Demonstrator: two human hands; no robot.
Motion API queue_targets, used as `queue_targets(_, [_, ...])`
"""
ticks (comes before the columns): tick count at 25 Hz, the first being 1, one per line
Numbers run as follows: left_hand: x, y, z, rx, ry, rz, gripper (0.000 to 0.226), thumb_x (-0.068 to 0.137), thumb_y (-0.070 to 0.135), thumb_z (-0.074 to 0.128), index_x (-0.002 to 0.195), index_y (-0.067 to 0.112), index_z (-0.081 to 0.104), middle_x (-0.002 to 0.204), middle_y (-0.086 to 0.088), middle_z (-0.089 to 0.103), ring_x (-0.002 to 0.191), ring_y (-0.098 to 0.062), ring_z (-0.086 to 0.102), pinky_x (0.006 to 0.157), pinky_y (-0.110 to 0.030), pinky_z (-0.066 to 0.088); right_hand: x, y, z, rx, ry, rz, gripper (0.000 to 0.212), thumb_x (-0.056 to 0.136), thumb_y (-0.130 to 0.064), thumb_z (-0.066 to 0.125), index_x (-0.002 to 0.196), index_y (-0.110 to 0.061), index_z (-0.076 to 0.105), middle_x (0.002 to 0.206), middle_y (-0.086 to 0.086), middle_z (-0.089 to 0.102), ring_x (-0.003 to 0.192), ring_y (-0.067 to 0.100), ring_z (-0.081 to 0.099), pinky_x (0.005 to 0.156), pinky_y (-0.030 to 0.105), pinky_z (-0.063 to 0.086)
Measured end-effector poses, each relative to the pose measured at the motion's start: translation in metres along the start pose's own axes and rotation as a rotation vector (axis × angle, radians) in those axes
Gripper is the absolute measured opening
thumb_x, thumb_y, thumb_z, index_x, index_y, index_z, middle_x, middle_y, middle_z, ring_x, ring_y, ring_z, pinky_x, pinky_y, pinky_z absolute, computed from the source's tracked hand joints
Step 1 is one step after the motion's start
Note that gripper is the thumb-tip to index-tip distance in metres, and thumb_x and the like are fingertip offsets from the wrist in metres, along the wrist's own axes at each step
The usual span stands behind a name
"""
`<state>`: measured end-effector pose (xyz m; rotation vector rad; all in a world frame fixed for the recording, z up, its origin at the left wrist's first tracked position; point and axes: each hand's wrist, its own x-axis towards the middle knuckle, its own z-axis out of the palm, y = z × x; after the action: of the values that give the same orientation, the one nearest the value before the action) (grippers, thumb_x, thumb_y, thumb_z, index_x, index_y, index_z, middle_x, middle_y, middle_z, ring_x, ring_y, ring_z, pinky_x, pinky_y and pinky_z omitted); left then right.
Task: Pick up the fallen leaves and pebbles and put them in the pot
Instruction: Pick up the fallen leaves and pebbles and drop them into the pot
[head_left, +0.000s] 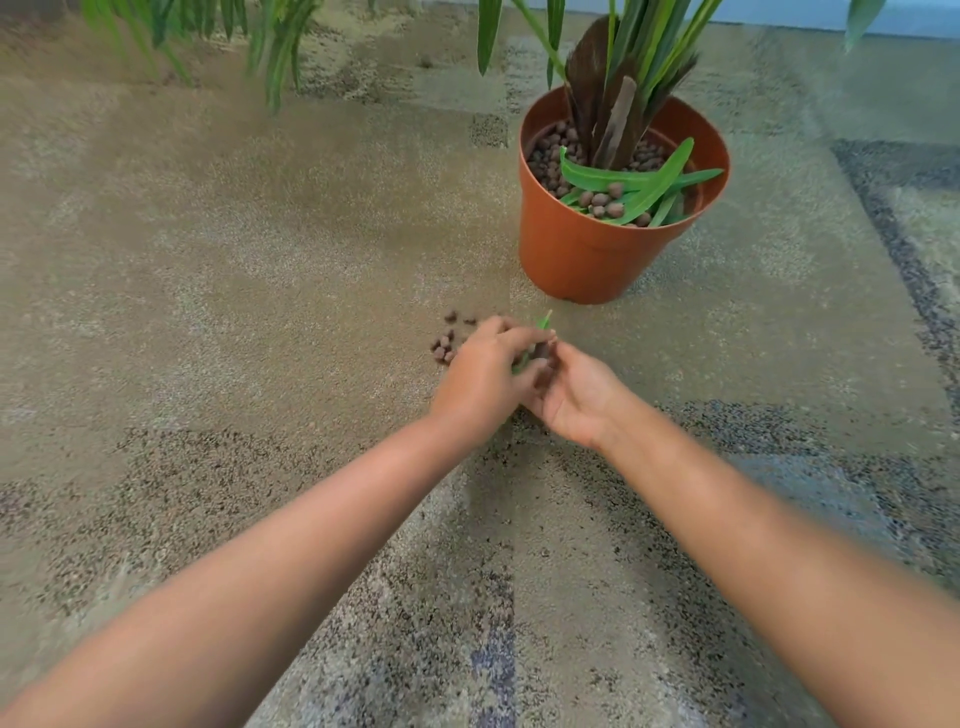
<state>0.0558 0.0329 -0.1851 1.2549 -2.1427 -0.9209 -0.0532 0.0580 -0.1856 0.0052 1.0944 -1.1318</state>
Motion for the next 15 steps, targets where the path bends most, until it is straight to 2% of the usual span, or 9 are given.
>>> queue_targets(3, [0.002,-0.003,-0.006,-0.064,0.114,-0.048,0.031,0.085,0.020,0.060,0.116,0.019,0.062,0.107,0.003,0.055,0.089,-0.008,0.052,0.083,-0.020,0.046,-0.003,0.001,-0.006,0.047,-0.029,0.001,0.031,0.100,-0.028,0.034,0.108,-0.007,0.056,0.088,0.011,0.064,0.071,0.018,0.065,0.056,0.029,0.058])
queue_targets(6, [0.006,-0.015,-0.016,-0.061,0.138,-0.138,0.025,0.087,0.014,0.058,0.111,0.017,0.064,0.106,0.000,0.062,0.081,-0.005,0.057,0.080,-0.019,0.051,-0.003,0.003,-0.009,0.035,-0.016,0.003,0.034,0.100,-0.029,0.035,0.107,-0.004,0.057,0.096,0.015,0.064,0.087,0.024,0.066,0.068,0.034,0.060])
queue_targets(9, [0.010,-0.032,-0.027,-0.057,0.188,-0.209,0.023,0.088,0.009,0.054,0.106,0.017,0.065,0.105,-0.001,0.061,0.086,-0.011,0.059,0.078,-0.027,0.053,-0.003,0.005,-0.008,-0.003,0.000,-0.002,0.034,0.099,-0.028,0.037,0.106,-0.003,0.059,0.098,0.016,0.065,0.088,0.024,0.066,0.070,0.034,0.060])
queue_targets(11, [0.012,-0.045,-0.033,0.017,0.195,-0.259,0.025,0.089,0.008,0.052,0.109,0.018,0.063,0.108,0.000,0.057,0.097,-0.016,0.058,0.082,-0.030,0.051,-0.003,0.004,-0.009,-0.043,0.019,0.000,0.033,0.099,-0.028,0.039,0.106,-0.003,0.060,0.097,0.015,0.065,0.088,0.023,0.066,0.070,0.033,0.060])
queue_targets(13, [0.012,-0.060,-0.036,0.140,0.144,-0.273,0.027,0.088,0.011,0.053,0.114,0.016,0.061,0.112,-0.003,0.056,0.108,-0.022,0.051,0.092,-0.031,0.044,-0.003,0.003,-0.009,-0.083,0.050,-0.003,0.032,0.098,-0.027,0.042,0.103,-0.002,0.061,0.093,0.015,0.065,0.085,0.022,0.066,0.069,0.032,0.060])
queue_targets(15, [0.009,-0.068,-0.036,0.241,0.089,-0.254,0.027,0.088,0.017,0.056,0.115,0.014,0.062,0.112,-0.005,0.057,0.110,-0.024,0.047,0.092,-0.028,0.036,-0.002,0.001,-0.008,-0.126,0.087,-0.011,0.028,0.096,-0.024,0.047,0.102,-0.001,0.061,0.088,0.014,0.065,0.082,0.021,0.066,0.070,0.032,0.060])
